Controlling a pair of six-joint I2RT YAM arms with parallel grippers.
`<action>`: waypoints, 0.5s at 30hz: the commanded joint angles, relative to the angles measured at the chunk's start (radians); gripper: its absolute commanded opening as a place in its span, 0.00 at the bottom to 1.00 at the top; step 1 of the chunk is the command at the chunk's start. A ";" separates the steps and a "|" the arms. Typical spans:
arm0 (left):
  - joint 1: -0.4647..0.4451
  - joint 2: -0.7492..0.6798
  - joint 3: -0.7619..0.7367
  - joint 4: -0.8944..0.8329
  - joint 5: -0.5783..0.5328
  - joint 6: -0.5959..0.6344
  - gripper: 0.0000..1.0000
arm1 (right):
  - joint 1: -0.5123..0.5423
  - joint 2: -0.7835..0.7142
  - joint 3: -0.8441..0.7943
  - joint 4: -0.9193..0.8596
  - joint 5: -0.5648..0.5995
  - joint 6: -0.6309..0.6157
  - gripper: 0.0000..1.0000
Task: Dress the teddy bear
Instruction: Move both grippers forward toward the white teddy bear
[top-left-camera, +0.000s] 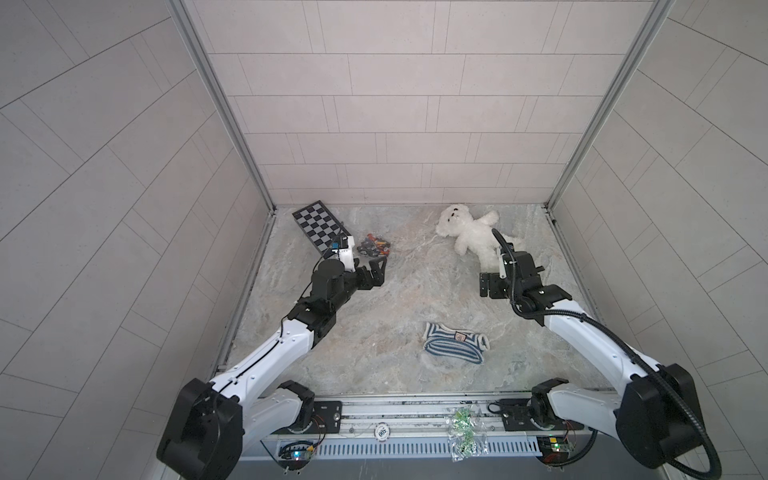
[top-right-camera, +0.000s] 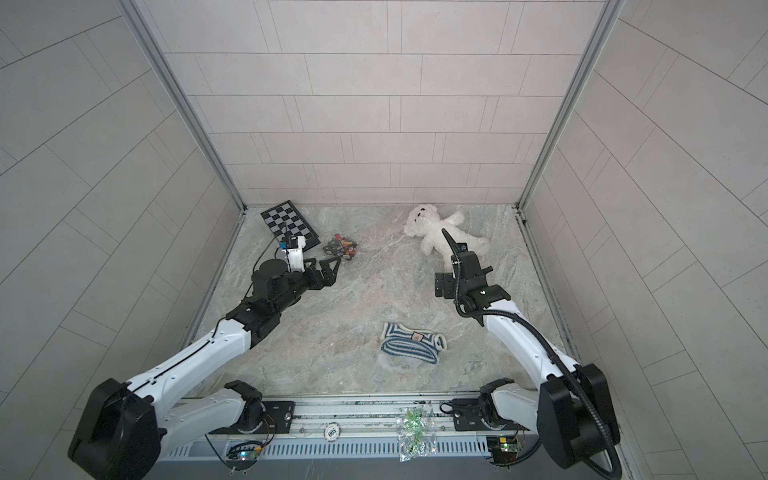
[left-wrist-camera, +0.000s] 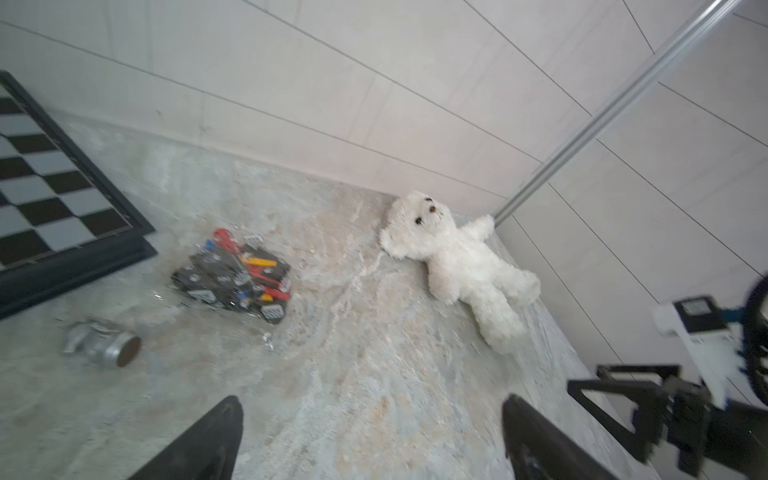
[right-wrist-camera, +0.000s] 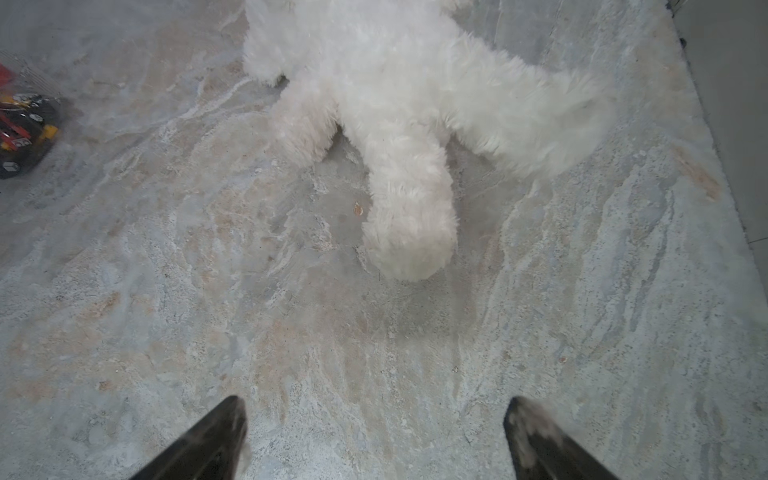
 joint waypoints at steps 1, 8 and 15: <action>-0.057 0.019 0.045 0.020 0.071 -0.028 1.00 | -0.030 0.116 0.089 -0.035 -0.007 -0.009 1.00; -0.073 0.033 0.025 0.072 0.085 -0.054 1.00 | -0.101 0.387 0.291 -0.084 0.004 -0.031 0.98; -0.082 0.080 0.032 0.103 0.100 -0.050 1.00 | -0.121 0.598 0.492 -0.213 0.024 -0.036 0.93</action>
